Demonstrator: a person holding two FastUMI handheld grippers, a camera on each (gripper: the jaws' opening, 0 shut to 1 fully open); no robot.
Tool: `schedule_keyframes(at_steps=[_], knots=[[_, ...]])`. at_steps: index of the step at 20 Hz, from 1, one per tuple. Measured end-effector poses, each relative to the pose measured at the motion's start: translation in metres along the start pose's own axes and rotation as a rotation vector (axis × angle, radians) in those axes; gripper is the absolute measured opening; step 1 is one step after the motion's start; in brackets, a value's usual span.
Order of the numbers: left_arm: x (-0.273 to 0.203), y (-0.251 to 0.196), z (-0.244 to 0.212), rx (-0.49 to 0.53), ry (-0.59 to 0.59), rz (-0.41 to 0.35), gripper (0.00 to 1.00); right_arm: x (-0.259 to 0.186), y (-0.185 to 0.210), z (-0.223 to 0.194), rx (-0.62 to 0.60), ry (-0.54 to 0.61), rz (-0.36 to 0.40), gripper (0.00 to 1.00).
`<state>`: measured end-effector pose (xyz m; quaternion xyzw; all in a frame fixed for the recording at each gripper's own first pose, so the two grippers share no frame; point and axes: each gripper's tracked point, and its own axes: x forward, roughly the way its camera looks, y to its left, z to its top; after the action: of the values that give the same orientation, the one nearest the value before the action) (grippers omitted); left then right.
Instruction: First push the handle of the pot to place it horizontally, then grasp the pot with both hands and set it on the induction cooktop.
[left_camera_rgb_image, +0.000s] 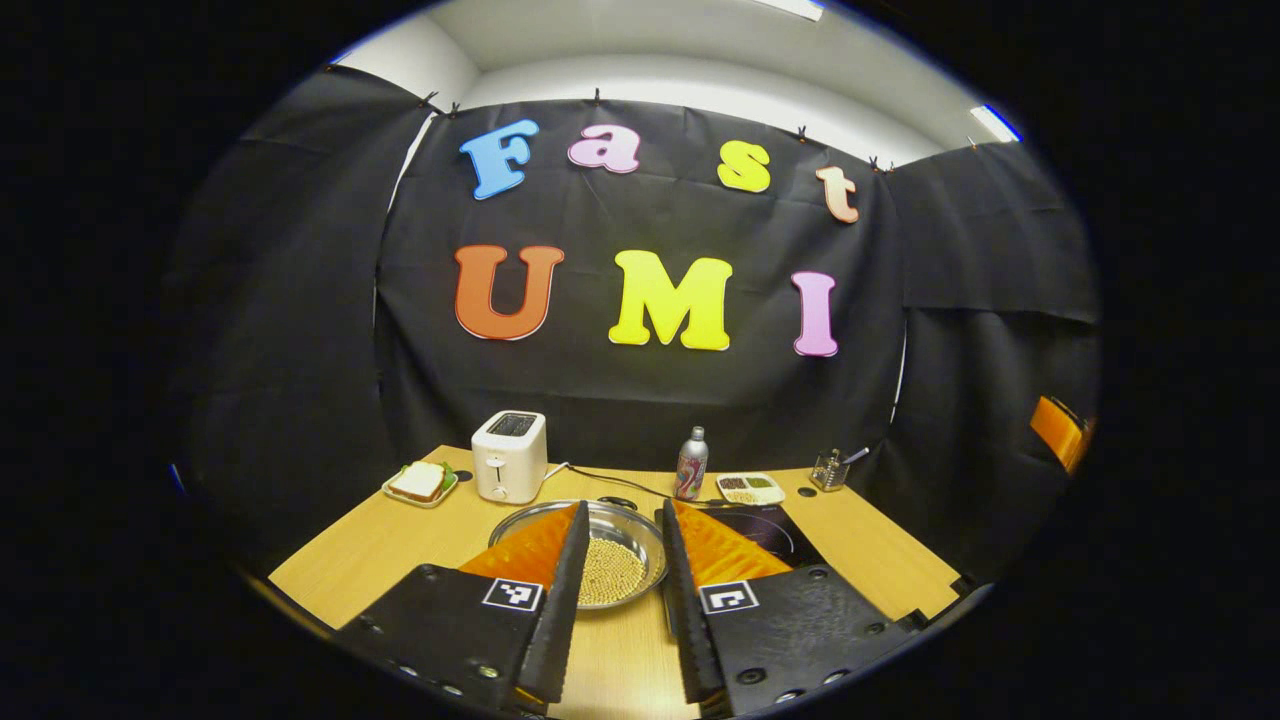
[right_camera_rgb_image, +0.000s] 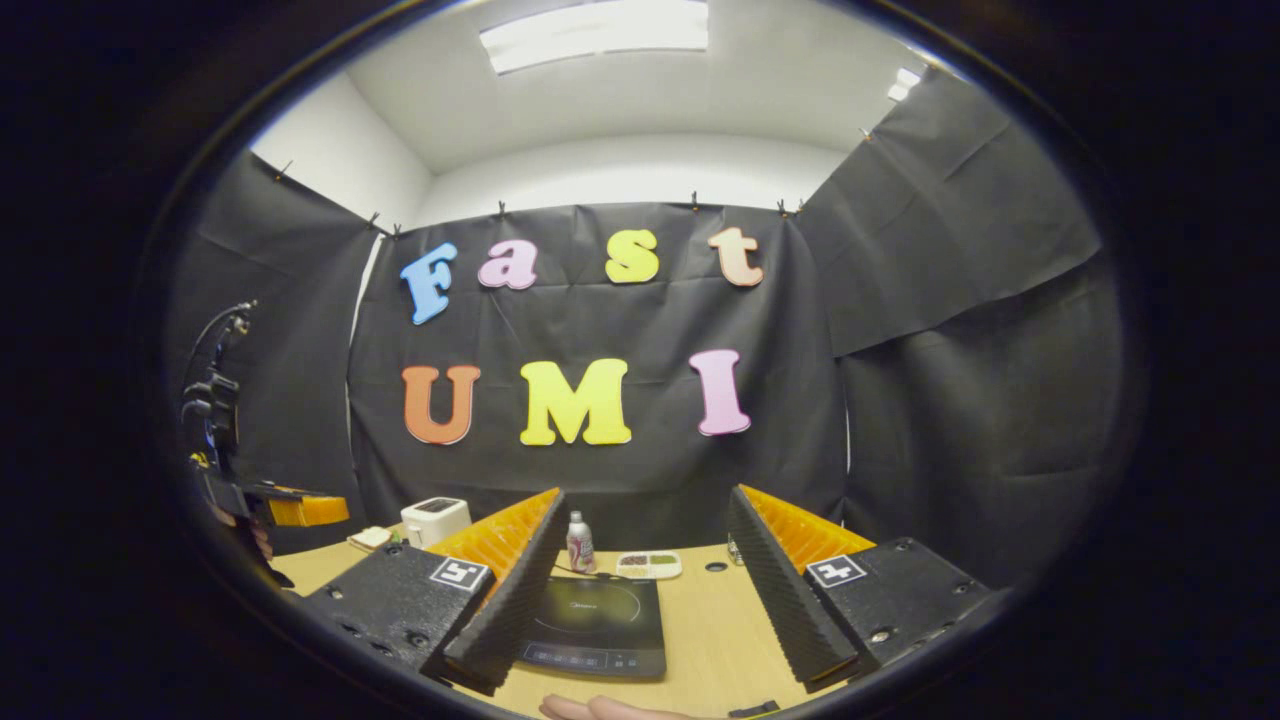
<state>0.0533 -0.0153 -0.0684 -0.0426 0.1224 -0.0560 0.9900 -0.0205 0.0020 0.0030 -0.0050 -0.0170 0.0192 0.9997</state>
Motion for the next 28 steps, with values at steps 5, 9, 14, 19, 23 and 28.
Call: schedule_keyframes(at_steps=[5,9,14,19,23,28], knots=[[0.028,0.015,-0.037,0.040,0.096,0.035,0.03,0.003,0.001,-0.009,-0.004,0.018,0.001,0.95],[0.048,0.022,-0.078,0.020,0.210,0.025,0.00,0.006,0.001,-0.014,-0.007,0.032,-0.001,0.96],[0.066,0.036,-0.130,0.010,0.350,0.037,0.00,0.012,0.001,-0.024,-0.011,0.053,-0.002,0.95],[0.078,0.040,-0.173,-0.015,0.449,0.024,0.00,0.019,0.003,-0.034,-0.027,0.077,-0.003,0.96],[0.082,0.044,-0.203,-0.006,0.527,0.027,0.00,0.020,0.003,-0.033,-0.036,0.079,-0.007,0.96],[0.090,0.042,-0.227,-0.022,0.589,0.011,0.00,0.017,0.008,-0.024,-0.052,0.057,-0.004,0.96]])
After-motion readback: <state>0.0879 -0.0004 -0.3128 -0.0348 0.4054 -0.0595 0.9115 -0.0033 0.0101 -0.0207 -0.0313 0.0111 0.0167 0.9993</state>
